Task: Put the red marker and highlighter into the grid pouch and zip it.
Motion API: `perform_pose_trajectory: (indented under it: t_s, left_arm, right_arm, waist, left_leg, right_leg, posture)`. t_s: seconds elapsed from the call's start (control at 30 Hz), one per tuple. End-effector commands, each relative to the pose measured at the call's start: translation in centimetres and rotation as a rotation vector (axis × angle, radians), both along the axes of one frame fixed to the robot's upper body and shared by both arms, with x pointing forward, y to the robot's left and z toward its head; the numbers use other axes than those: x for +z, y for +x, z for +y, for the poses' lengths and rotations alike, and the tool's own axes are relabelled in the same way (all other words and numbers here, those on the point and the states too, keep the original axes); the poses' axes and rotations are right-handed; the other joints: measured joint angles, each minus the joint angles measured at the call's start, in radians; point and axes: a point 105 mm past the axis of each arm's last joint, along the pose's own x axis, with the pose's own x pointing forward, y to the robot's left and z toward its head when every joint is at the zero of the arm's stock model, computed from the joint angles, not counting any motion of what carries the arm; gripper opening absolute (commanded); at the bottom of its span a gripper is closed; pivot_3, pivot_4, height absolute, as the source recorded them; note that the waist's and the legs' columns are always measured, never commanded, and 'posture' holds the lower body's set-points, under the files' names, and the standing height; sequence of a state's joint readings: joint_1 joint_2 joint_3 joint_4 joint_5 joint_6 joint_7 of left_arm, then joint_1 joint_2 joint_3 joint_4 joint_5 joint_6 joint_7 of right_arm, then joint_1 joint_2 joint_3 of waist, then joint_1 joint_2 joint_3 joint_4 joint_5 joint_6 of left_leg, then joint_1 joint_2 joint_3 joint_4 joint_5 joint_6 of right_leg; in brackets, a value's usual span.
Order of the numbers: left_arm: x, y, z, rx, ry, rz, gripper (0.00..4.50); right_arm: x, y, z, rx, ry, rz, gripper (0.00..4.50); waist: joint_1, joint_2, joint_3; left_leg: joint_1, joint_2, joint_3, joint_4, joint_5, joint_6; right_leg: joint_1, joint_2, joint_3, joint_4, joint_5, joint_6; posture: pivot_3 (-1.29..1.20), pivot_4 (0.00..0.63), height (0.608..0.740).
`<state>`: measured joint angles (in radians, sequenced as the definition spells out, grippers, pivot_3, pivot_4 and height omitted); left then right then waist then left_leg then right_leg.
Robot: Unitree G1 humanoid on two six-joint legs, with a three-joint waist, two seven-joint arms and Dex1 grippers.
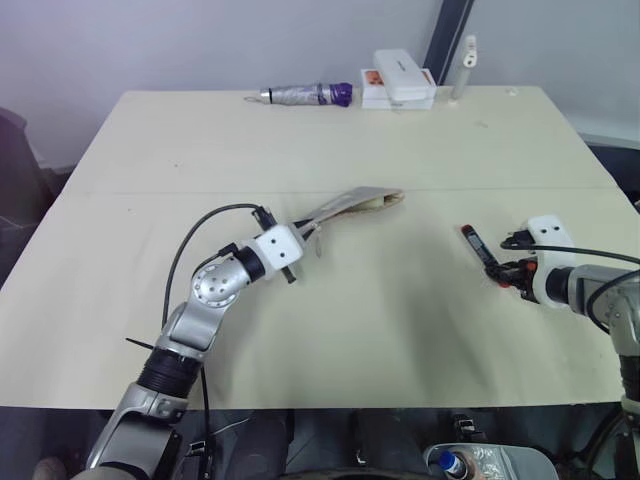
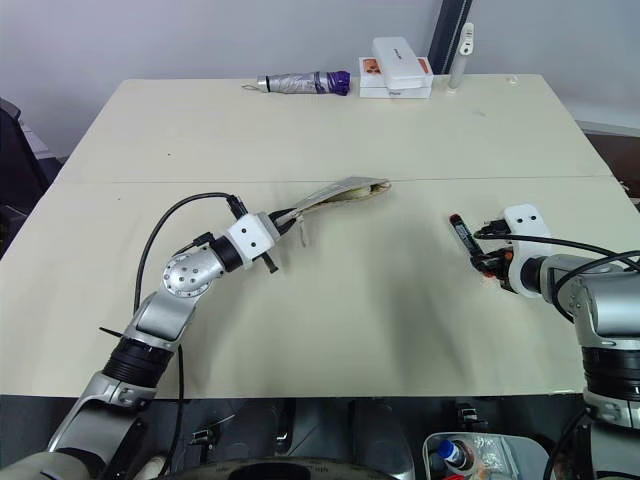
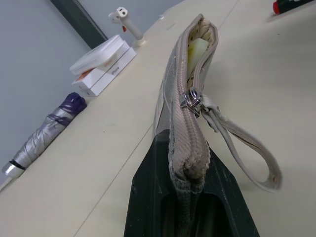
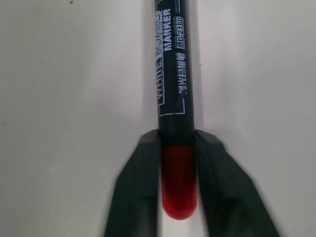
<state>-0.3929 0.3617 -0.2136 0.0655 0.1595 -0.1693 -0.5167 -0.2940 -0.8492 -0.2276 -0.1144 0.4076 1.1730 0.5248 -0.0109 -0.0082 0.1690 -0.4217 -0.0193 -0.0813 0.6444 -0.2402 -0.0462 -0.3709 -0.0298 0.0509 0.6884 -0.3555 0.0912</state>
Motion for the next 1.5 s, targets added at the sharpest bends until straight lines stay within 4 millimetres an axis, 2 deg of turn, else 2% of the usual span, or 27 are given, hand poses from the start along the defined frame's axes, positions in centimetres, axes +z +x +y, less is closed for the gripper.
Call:
perform_pose_trajectory:
  t_s: [0.03,0.2,0.27,0.47,0.6,0.97,1.23,1.3,1.4,1.43,1.5]
  left_arm:
    - [1.1,-0.3,-0.4,-0.024,-0.005,-0.060,0.00]
    - [1.3,-0.6,-1.1,-0.069,0.019,-0.090,0.00]
    - [1.4,-0.6,-1.2,-0.076,0.021,-0.095,0.00]
    - [1.9,-0.6,-1.5,-0.082,0.010,-0.107,0.00]
    - [1.9,-0.8,-1.6,-0.091,0.010,-0.111,0.00]
    - [1.0,-2.2,-2.6,-0.212,0.121,-0.124,0.00]
    - [-0.2,-4.4,-4.0,-0.383,0.259,-0.140,0.00]
    - [-0.3,-4.9,-4.3,-0.415,0.273,-0.145,0.00]
    - [-0.2,-4.9,-4.5,-0.418,0.271,-0.149,0.00]
    - [-0.1,-4.8,-4.5,-0.414,0.267,-0.149,0.00]
    - [0.2,-4.6,-4.4,-0.396,0.250,-0.147,0.00]
  right_arm:
    - [3.1,0.6,1.4,0.109,-0.087,-0.107,0.30]
    - [6.4,-0.4,7.4,0.429,-0.106,-0.187,0.30]
    - [6.9,-0.8,8.6,0.495,-0.113,-0.192,0.30]
    - [6.8,-0.8,9.7,0.539,-0.128,-0.189,0.30]
    - [6.6,-0.8,9.6,0.546,-0.141,-0.176,0.30]
    - [5.8,-0.6,10.2,0.642,-0.279,-0.158,0.30]
    - [6.0,-0.5,11.9,0.838,-0.490,-0.181,0.30]
    - [6.2,-0.4,13.2,0.871,-0.469,-0.202,0.30]
    - [6.5,-0.3,13.9,0.885,-0.446,-0.213,0.30]
    - [6.6,-0.3,14.1,0.886,-0.440,-0.217,1.33]
    - [6.8,-0.2,14.0,0.878,-0.437,-0.227,2.20]
  waist:
    - [0.000,0.000,0.000]
    - [-0.003,0.000,0.000]
    - [-0.001,0.000,0.000]
    - [0.006,0.000,0.000]
    - [0.001,0.000,0.000]
    - [0.000,0.000,0.000]
    - [-0.001,0.000,0.000]
    - [-0.001,0.000,0.000]
    - [-0.001,0.000,0.000]
    - [-0.001,0.000,0.000]
    - [0.001,0.000,0.000]
  left_leg:
    - [0.000,0.000,0.000,0.000,0.000,0.000]
    - [0.000,0.000,0.000,0.000,0.000,0.000]
    - [0.000,0.001,-0.001,0.000,0.000,0.001]
    - [-0.002,-0.001,-0.001,0.003,-0.001,0.001]
    - [-0.003,-0.001,-0.001,0.003,-0.001,0.001]
    - [-0.003,0.000,-0.001,0.002,-0.001,0.001]
    - [-0.003,0.000,0.000,0.002,-0.001,0.001]
    - [-0.003,0.000,0.000,0.002,-0.001,0.001]
    - [-0.003,0.000,-0.001,0.002,-0.001,0.001]
    - [-0.003,0.000,-0.001,0.002,-0.001,0.001]
    - [-0.003,0.000,-0.001,0.002,-0.001,0.001]
  right_leg:
    - [0.000,0.000,0.000,0.000,0.000,0.000]
    - [-0.001,0.000,0.000,0.000,0.000,0.000]
    - [-0.001,0.000,0.000,0.000,0.000,0.000]
    - [0.000,-0.001,-0.001,-0.001,0.001,0.001]
    - [-0.001,-0.001,-0.001,-0.001,0.001,0.001]
    - [-0.001,-0.001,-0.001,-0.001,0.001,0.001]
    - [-0.002,-0.001,-0.001,-0.001,0.001,0.001]
    - [-0.002,-0.002,-0.001,-0.001,0.001,0.001]
    - [-0.002,-0.002,-0.001,-0.001,0.001,0.001]
    - [-0.002,-0.001,-0.001,-0.001,0.001,0.001]
    - [-0.002,-0.002,-0.001,-0.001,0.001,0.001]
  posture:
    - [0.00,0.150,0.740]
    - [0.00,0.150,0.740]
    - [0.00,0.150,0.740]
    - [0.00,0.150,0.740]
    - [0.00,0.150,0.740]
    - [0.00,0.150,0.740]
    - [0.00,0.150,0.740]
    - [0.00,0.150,0.740]
    - [0.00,0.150,0.740]
    - [0.00,0.150,0.740]
    - [0.00,0.150,0.740]
